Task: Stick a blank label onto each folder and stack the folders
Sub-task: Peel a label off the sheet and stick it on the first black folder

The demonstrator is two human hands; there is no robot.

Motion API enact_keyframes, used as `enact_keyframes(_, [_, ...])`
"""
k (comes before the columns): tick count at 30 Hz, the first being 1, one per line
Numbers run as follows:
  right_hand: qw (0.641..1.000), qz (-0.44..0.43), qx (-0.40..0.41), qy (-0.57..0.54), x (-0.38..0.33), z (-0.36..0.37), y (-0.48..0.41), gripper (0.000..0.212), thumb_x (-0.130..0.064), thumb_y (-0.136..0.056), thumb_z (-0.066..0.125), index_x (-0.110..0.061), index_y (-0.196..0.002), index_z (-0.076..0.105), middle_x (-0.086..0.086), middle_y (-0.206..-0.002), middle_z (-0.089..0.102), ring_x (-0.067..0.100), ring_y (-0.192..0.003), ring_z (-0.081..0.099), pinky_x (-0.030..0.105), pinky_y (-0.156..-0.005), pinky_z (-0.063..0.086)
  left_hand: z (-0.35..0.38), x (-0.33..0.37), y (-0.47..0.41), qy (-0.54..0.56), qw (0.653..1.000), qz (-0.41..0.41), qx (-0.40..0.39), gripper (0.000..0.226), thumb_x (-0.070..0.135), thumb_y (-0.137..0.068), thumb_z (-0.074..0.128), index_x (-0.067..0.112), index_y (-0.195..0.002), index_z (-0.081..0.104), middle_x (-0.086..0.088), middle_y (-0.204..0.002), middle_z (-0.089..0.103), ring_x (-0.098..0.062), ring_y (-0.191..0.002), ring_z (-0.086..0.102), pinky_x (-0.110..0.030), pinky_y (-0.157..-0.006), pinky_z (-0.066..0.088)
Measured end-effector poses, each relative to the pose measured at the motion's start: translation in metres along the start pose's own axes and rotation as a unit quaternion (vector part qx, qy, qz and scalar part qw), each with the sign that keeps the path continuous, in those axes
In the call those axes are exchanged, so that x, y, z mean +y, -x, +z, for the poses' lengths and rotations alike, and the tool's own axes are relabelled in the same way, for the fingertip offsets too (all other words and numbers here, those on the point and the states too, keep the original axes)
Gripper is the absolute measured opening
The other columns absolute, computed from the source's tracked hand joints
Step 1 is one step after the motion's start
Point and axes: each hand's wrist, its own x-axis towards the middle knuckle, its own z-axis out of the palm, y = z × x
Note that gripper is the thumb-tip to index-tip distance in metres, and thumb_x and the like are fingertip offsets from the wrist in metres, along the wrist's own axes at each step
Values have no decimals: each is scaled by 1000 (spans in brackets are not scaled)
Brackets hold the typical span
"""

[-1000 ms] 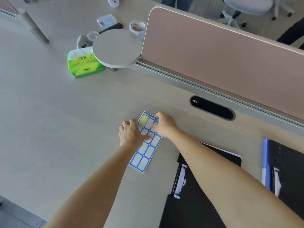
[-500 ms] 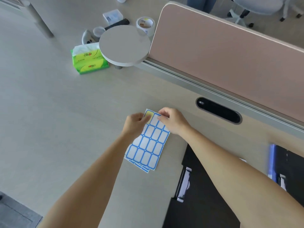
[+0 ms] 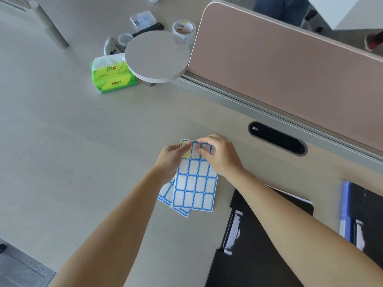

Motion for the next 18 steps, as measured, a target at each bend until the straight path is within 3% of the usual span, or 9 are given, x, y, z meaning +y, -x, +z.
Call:
enact_keyframes(5, [1000, 17, -2, -11, 0, -3, 0, 19, -27, -80, 78, -19, -98, 75, -4, -98, 68, 19, -95, 61, 36, -84, 49, 3, -4, -2, -21, 1000, 13, -11, 47, 50, -78, 72, 10, -103, 76, -20, -114, 71, -36, -117, 63, -53, -111, 39])
enact_keyframes(7, [999, 28, -6, -19, -1, -5, -1, 17, -26, -79, 79, -19, -94, 74, -5, -94, 68, 18, -92, 61, 33, -82, 48, 5, -4, -1, -20, 1000, 22, -10, 47, 49, -80, 71, 7, -100, 76, -18, -109, 73, -29, -106, 65, -45, -106, 42])
enact_keyframes(9, [998, 41, -13, -44, -3, -7, -1, 14, -23, -79, 80, -17, -90, 73, -9, -87, 67, 9, -86, 61, 24, -78, 47, 6, -5, -3, -19, 1000, 19, -2, 63, 57, -74, 76, -1, -99, 71, -14, -93, 64, -26, -90, 56, -41, -91, 42])
enact_keyframes(11, [996, 50, -28, -71, -4, -8, 0, 11, -19, -80, 79, -17, -88, 71, -15, -80, 65, -4, -79, 59, 9, -72, 43, 5, -10, -11, -31, 999, 7, 0, 87, 68, -65, 79, -10, -99, 62, -7, -93, 48, -23, -88, 41, -41, -82, 32])
enact_keyframes(12, [995, 48, -32, -76, -5, -9, 1, 11, -18, -81, 79, -17, -88, 70, -16, -78, 64, -6, -77, 58, 6, -70, 41, 4, -11, -15, -37, 999, -1, -2, 85, 70, -63, 80, -8, -94, 62, -5, -96, 44, -22, -89, 38, -41, -81, 29])
enact_keyframes(15, [999, 15, -13, -44, -3, -7, 2, 11, -22, -82, 77, -19, -90, 71, -13, -83, 64, 4, -81, 60, 20, -75, 47, 3, -14, -24, -35, 999, -19, -10, 66, 71, -61, 80, 17, -96, 63, -4, -99, 40, -22, -91, 34, -41, -80, 25])
enact_keyframes(16, [1000, 0, -5, -19, -1, -6, 3, 13, -25, -82, 77, -19, -93, 72, -10, -87, 65, 11, -84, 60, 26, -76, 49, 1, -15, -25, -37, 999, -25, -9, 66, 71, -60, 80, 19, -95, 63, -3, -100, 40, -21, -91, 34, -41, -79, 26])
enact_keyframes(18, [1000, -11, -7, 8, 2, -6, 4, 19, -29, -81, 78, -21, -97, 74, -7, -93, 65, 17, -89, 60, 33, -80, 49, -1, -18, -28, -37, 999, -26, 4, 81, 73, -57, 80, 3, -94, 66, -2, -100, 42, -21, -91, 38, -40, -80, 29])
